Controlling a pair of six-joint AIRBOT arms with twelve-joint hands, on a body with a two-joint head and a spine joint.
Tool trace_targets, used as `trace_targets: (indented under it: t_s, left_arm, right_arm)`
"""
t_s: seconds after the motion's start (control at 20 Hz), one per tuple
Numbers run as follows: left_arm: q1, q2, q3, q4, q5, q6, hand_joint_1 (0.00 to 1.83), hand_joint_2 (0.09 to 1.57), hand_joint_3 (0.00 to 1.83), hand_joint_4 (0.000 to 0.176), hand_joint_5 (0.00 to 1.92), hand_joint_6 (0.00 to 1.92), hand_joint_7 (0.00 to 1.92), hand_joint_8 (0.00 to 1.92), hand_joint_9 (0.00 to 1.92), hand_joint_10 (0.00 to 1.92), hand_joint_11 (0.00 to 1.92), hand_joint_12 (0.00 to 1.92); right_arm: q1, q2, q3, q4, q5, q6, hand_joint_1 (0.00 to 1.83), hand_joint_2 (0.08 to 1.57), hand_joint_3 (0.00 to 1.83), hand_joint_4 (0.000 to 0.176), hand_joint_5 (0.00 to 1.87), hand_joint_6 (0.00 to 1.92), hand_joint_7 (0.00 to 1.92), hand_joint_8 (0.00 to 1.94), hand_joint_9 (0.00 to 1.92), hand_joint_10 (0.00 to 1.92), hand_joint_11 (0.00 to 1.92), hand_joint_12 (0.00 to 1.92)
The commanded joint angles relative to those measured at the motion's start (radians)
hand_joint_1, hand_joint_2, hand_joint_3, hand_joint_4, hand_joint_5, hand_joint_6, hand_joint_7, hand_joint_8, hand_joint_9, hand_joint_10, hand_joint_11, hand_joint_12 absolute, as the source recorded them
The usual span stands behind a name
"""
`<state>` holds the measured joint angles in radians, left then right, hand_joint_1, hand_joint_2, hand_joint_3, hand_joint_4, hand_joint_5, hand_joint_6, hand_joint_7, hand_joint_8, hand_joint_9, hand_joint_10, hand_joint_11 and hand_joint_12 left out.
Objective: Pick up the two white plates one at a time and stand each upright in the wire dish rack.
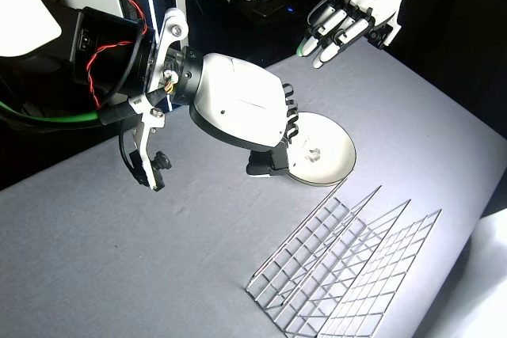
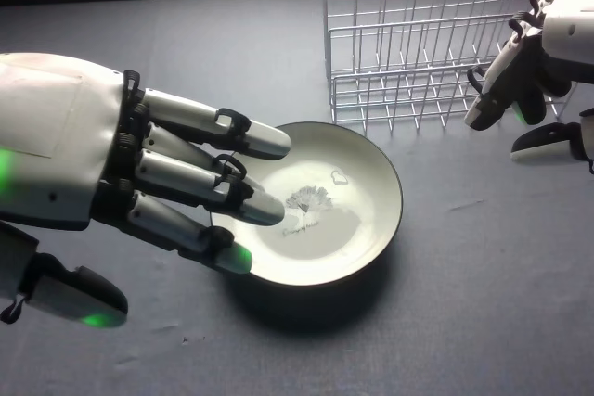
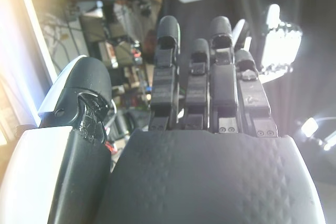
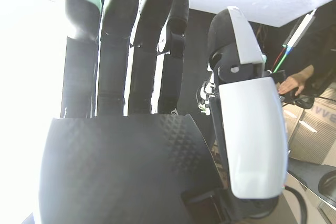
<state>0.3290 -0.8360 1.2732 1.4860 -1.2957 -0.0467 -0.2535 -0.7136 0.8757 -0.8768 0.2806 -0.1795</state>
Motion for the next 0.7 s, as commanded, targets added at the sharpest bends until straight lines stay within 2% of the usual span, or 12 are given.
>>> trace_targets:
  t_s: [0.0, 0.05, 0.1, 0.25, 0.35, 0.6, 0.65]
  left_arm:
    - [-0.008, 0.003, 0.007, -0.091, -0.06, -0.002, 0.0, 1.19, 0.15, 0.0, 0.11, 0.05, 0.1, 0.06, 0.09, 0.06, 0.0, 0.28]
    - [-0.008, 0.003, 0.012, -0.091, -0.062, -0.002, 0.0, 1.24, 0.06, 0.0, 0.13, 0.02, 0.12, 0.02, 0.11, 0.02, 0.0, 0.29]
    - [-0.008, 0.003, 0.013, -0.091, -0.062, -0.004, 0.0, 1.27, 0.01, 0.0, 0.13, 0.0, 0.11, 0.0, 0.1, 0.0, 0.0, 0.23]
    - [-0.015, 0.003, 0.01, -0.091, -0.065, -0.016, 0.0, 1.27, 0.0, 0.0, 0.11, 0.0, 0.09, 0.0, 0.08, 0.0, 0.0, 0.21]
    - [-0.026, 0.003, 0.008, -0.082, -0.066, -0.027, 0.0, 1.27, 0.0, 0.0, 0.12, 0.0, 0.1, 0.0, 0.09, 0.0, 0.0, 0.22]
    - [-0.048, -0.002, 0.007, -0.035, -0.076, -0.047, 0.0, 1.27, 0.0, 0.0, 0.13, 0.0, 0.11, 0.0, 0.09, 0.0, 0.0, 0.22]
    - [-0.051, -0.007, 0.005, -0.025, -0.076, -0.051, 0.0, 1.27, 0.0, 0.0, 0.12, 0.0, 0.09, 0.0, 0.07, 0.0, 0.0, 0.16]
  right_arm:
    - [0.015, 0.006, 0.001, 0.022, 0.074, 0.005, 0.0, 1.29, 0.12, 0.0, 0.27, 0.1, 0.27, 0.05, 0.2, 0.17, 0.0, 0.64]
    - [0.015, 0.006, 0.0, 0.022, 0.074, 0.005, 0.0, 1.34, 0.04, 0.0, 0.3, 0.04, 0.28, 0.01, 0.23, 0.1, 0.0, 0.64]
    - [0.015, 0.007, 0.0, 0.022, 0.074, 0.006, 0.0, 1.36, 0.0, 0.0, 0.31, 0.0, 0.29, 0.0, 0.26, 0.03, 0.0, 0.66]
    - [0.008, 0.007, -0.003, 0.022, 0.085, 0.007, 0.0, 1.35, 0.0, 0.0, 0.27, 0.0, 0.25, 0.0, 0.24, 0.01, 0.0, 0.58]
    - [0.008, 0.009, -0.007, 0.022, 0.089, 0.007, 0.0, 1.36, 0.0, 0.0, 0.3, 0.01, 0.29, 0.01, 0.27, 0.01, 0.0, 0.69]
    - [0.008, 0.012, -0.012, 0.022, 0.1, 0.002, 0.0, 1.37, 0.0, 0.0, 0.3, 0.0, 0.28, 0.0, 0.26, 0.01, 0.0, 0.67]
    - [0.005, 0.012, -0.012, 0.019, 0.105, -0.001, 0.0, 1.36, 0.0, 0.0, 0.31, 0.01, 0.29, 0.0, 0.28, 0.01, 0.0, 0.73]
